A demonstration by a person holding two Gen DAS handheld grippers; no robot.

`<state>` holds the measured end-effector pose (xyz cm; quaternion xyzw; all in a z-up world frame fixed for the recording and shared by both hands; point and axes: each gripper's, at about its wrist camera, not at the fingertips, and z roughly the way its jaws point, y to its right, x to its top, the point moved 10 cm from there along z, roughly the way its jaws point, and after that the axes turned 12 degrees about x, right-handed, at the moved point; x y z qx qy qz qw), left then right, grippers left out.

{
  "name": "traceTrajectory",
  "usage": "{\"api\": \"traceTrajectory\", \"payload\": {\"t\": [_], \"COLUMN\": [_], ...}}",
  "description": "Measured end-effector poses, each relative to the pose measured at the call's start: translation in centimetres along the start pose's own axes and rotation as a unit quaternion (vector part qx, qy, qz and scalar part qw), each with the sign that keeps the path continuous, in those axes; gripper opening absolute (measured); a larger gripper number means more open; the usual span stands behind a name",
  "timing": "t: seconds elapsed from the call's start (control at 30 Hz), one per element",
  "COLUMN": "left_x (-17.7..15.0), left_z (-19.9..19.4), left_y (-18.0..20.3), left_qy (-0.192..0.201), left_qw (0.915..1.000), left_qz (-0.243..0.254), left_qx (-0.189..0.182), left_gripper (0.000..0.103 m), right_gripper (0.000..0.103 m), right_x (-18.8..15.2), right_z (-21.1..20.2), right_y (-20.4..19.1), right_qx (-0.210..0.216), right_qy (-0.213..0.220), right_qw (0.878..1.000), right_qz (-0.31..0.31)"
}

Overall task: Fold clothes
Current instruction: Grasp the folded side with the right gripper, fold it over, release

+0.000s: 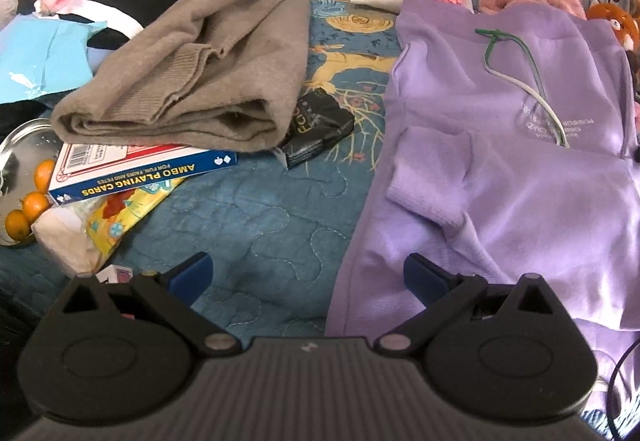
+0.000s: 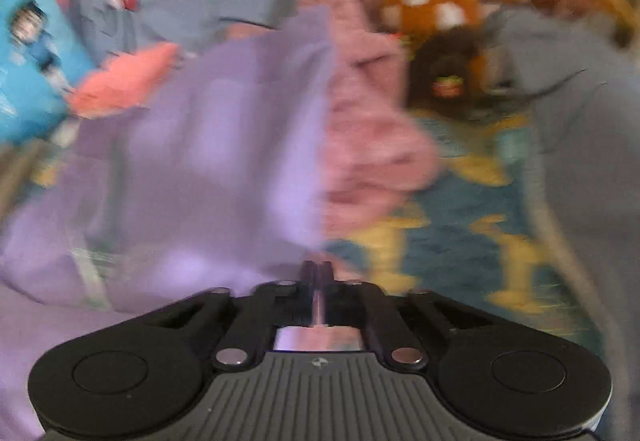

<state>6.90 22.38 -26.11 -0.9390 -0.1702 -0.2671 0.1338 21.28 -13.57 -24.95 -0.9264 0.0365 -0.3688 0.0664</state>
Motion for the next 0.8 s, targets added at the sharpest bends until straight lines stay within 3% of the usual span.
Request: {"api": "traceTrajectory", "payload": {"t": [0.1, 0.13, 0.2, 0.23, 0.37, 0.4, 0.43, 0.47, 0.7, 0.77, 0.8], "left_x": [0.1, 0.2, 0.1, 0.1, -0.2, -0.3, -0.3, -0.4, -0.9, -1.1, -1.1], "left_z": [0.0, -0.1, 0.0, 0.1, 0.7, 0.9, 1.0, 1.0, 1.5, 2.0, 2.2], "left_y": [-0.1, -0.1, 0.1, 0.1, 0.2, 0.1, 0.1, 0.0, -0.5, -0.7, -0.8], "left_qy": [0.003, 0.004, 0.004, 0.003, -0.013, -0.019, -0.02, -0.02, -0.036, -0.048, -0.054], "left_qw": [1.0, 1.0, 1.0, 1.0, 0.9997, 0.9996, 0.9996, 0.9996, 0.9992, 0.9987, 0.9985], "left_qz": [-0.003, -0.003, 0.002, 0.004, 0.013, 0.014, 0.014, 0.013, 0.006, 0.002, -0.001], "left_qx": [-0.002, -0.002, -0.001, 0.001, 0.012, 0.014, 0.014, 0.013, 0.014, 0.013, 0.013], "left_gripper": [0.103, 0.103, 0.103, 0.103, 0.103, 0.103, 0.103, 0.103, 0.103, 0.103, 0.103], "right_gripper": [0.015, 0.031, 0.055, 0.057, 0.053, 0.047, 0.019, 0.008, 0.008, 0.008, 0.008], "right_x": [-0.5, -0.8, -2.4, -3.3, -8.4, -9.5, -9.8, -9.9, -10.4, -11.6, -12.2], "right_z": [-2.6, -4.0, -6.2, -7.2, -8.4, -8.3, -8.4, -8.5, -9.9, -9.8, -9.7], "right_y": [-0.1, -1.0, -3.5, -4.8, -7.7, -8.0, -7.8, -7.4, -3.6, -0.4, 0.2], "right_qx": [0.048, 0.077, 0.115, 0.132, 0.146, 0.143, 0.138, 0.132, 0.088, 0.092, 0.092], "right_qy": [0.023, 0.034, 0.027, 0.022, -0.032, -0.042, -0.04, -0.033, 0.01, -0.002, -0.006], "right_qw": [0.998, 0.996, 0.992, 0.988, 0.978, 0.977, 0.979, 0.983, 0.996, 0.991, 0.989], "right_qz": [0.015, 0.004, -0.051, -0.08, -0.145, -0.152, -0.141, -0.125, 0.006, 0.099, 0.113]}}
